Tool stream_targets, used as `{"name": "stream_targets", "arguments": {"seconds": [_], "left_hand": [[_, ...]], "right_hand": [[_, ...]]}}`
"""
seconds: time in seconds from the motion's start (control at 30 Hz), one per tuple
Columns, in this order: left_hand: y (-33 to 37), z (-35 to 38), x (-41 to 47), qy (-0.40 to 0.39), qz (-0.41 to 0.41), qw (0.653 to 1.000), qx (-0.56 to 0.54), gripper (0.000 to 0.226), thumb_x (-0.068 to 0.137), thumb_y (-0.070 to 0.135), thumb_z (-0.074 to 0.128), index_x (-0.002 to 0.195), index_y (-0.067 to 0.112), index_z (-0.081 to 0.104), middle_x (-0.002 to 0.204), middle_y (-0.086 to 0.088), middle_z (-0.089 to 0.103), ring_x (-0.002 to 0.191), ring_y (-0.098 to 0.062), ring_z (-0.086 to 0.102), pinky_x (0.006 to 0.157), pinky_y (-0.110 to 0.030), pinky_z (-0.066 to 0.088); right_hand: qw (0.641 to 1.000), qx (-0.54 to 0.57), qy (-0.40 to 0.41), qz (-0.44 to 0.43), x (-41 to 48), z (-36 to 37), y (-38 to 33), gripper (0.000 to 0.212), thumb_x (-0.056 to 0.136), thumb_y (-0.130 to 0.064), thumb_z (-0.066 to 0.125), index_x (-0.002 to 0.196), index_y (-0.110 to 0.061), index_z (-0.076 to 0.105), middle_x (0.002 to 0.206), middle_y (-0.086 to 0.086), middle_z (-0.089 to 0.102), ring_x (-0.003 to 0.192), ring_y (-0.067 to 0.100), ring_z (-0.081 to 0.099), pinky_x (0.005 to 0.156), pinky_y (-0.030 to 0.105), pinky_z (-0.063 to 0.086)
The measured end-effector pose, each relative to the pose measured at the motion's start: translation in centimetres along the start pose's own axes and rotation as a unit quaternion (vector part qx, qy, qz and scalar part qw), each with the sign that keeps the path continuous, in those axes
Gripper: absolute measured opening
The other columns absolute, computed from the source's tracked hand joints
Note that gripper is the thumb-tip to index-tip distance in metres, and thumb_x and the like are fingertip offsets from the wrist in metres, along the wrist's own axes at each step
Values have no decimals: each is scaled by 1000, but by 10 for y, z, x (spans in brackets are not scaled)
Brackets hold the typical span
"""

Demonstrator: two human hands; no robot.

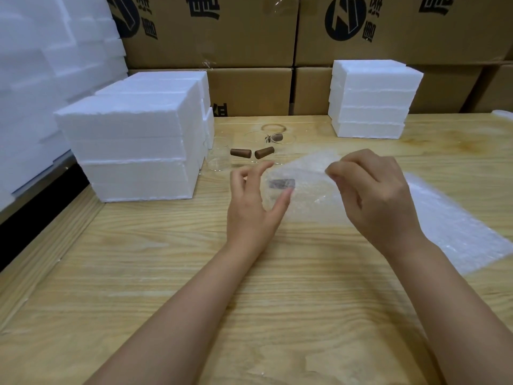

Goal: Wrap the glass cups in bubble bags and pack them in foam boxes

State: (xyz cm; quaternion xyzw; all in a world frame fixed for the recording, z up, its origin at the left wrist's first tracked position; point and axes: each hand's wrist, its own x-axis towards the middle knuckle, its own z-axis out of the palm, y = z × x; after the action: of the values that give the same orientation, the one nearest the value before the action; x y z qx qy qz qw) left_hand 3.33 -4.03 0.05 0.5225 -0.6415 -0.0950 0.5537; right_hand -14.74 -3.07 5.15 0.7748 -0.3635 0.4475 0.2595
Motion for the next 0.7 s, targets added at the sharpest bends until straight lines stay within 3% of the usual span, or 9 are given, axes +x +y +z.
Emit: {"name": "stream_targets", "arguments": {"seconds": [0.1, 0.17, 0.23, 0.33, 0.43, 0.53, 0.6, 0.7], "left_hand": [[-2, -3, 4, 50, 16, 998, -26, 15, 87, 17, 69, 102, 19, 66, 102, 15, 47, 67, -3, 46, 65, -7, 39], [-3, -3, 3, 42, 49, 998, -11, 4, 86, 10, 69, 88, 13, 67, 88, 13, 58, 65, -5, 49, 63, -7, 36], [-2, -1, 1, 16, 70, 997, 8, 4, 85, 9, 69, 85, 11, 66, 80, 11, 59, 64, -6, 48, 61, -8, 35], [-2, 1, -1, -28, 98, 995, 18, 2, 84, 6, 68, 86, 7, 66, 77, 5, 62, 64, -7, 48, 59, -14, 37], [-4, 3, -1, -57, 126, 990, 11, 4, 85, 3, 68, 89, 3, 70, 77, -6, 66, 61, -8, 50, 59, -19, 40], [-5, 4, 0, -68, 142, 987, 8, 9, 83, 0, 69, 91, 2, 73, 72, -10, 63, 62, -3, 44, 60, -19, 40], [-7, 4, 1, -76, 146, 986, 4, 10, 82, -1, 70, 91, 1, 74, 71, -9, 62, 64, 0, 41, 61, -14, 36], [-6, 3, 1, -82, 135, 987, -11, 5, 82, 1, 71, 87, 1, 73, 72, 4, 58, 65, 1, 42, 63, -4, 32]], "right_hand": [[999, 33, -23, 6, -2, -2, 3, 8, 84, 7, 62, 84, 2, 68, 77, 13, 62, 63, 30, 56, 61, 40, 43], [996, 67, -50, 40, -2, -4, 4, 8, 84, 4, 60, 83, 0, 66, 75, 9, 61, 63, 27, 56, 63, 40, 43], [985, 125, -75, 95, -2, -7, 4, 7, 82, -2, 58, 79, -4, 64, 73, 3, 60, 63, 24, 55, 65, 38, 45], [941, 234, -112, 217, 7, -10, 2, 16, 84, -24, 54, 74, -14, 62, 74, -2, 60, 71, 14, 53, 67, 18, 40], [917, 211, -142, 305, 29, 5, 4, 23, 92, -32, 54, 81, -15, 64, 82, -9, 58, 73, 6, 50, 62, 7, 34], [905, 148, -305, 256, 56, 34, 6, 15, 94, -29, 54, 97, -21, 67, 96, -10, 61, 75, 1, 50, 60, 8, 31], [869, 126, -427, 216, 67, 56, 6, 26, 94, -31, 54, 115, -20, 64, 117, -3, 62, 97, 11, 54, 73, 19, 38], [809, 81, -551, 186, 73, 80, 4, 44, 93, -38, 54, 133, -21, 51, 132, 3, 53, 125, 22, 41, 95, 31, 37]]}}
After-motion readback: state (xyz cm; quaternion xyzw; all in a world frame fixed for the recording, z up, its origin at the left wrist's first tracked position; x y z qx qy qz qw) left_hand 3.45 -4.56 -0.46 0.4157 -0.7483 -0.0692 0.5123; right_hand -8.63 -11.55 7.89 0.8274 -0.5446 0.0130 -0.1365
